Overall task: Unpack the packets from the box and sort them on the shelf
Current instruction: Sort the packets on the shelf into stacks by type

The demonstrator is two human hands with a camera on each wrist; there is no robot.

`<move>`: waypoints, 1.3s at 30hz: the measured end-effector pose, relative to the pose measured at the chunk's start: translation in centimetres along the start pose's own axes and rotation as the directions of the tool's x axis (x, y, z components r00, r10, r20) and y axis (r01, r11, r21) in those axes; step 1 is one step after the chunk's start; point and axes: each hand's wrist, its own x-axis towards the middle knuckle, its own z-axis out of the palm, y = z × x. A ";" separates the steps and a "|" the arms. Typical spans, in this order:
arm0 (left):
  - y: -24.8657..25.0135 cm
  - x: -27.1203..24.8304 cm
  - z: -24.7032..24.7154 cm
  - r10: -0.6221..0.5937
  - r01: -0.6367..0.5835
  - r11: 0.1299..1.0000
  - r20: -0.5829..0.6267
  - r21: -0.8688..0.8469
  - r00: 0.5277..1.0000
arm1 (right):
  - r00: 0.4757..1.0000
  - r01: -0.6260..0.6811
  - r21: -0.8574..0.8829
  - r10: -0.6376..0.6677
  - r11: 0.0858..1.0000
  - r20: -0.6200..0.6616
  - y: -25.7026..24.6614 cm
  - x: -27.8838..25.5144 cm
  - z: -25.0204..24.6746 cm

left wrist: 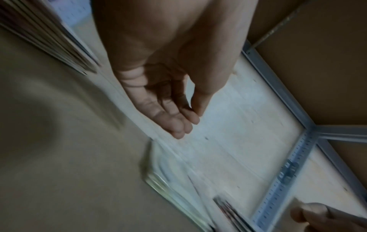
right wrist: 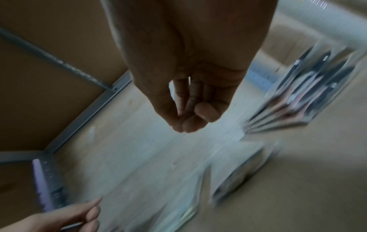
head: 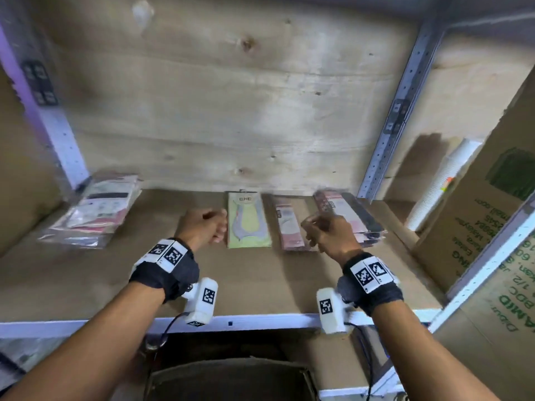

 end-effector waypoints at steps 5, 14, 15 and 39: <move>-0.2 0.6 -7.7 0.054 -0.052 0.998 -0.101 0.021 0.993 | 0.973 -0.046 0.124 0.016 0.991 0.230 -3.1 -0.2 8.8; -0.7 2.2 -18.7 0.030 -0.033 0.999 -0.286 -0.005 0.958 | 0.888 -0.074 0.168 -0.012 0.983 0.460 -11.5 1.8 23.8; -0.8 2.3 -19.7 0.019 -0.028 0.999 -0.309 -0.023 0.951 | 0.885 -0.084 0.158 0.001 0.984 0.466 -12.3 2.3 25.2; -1.3 2.6 -24.3 -0.009 0.005 1.000 -0.394 -0.011 0.919 | 0.819 -0.385 0.194 0.236 0.902 0.524 -15.3 4.5 30.2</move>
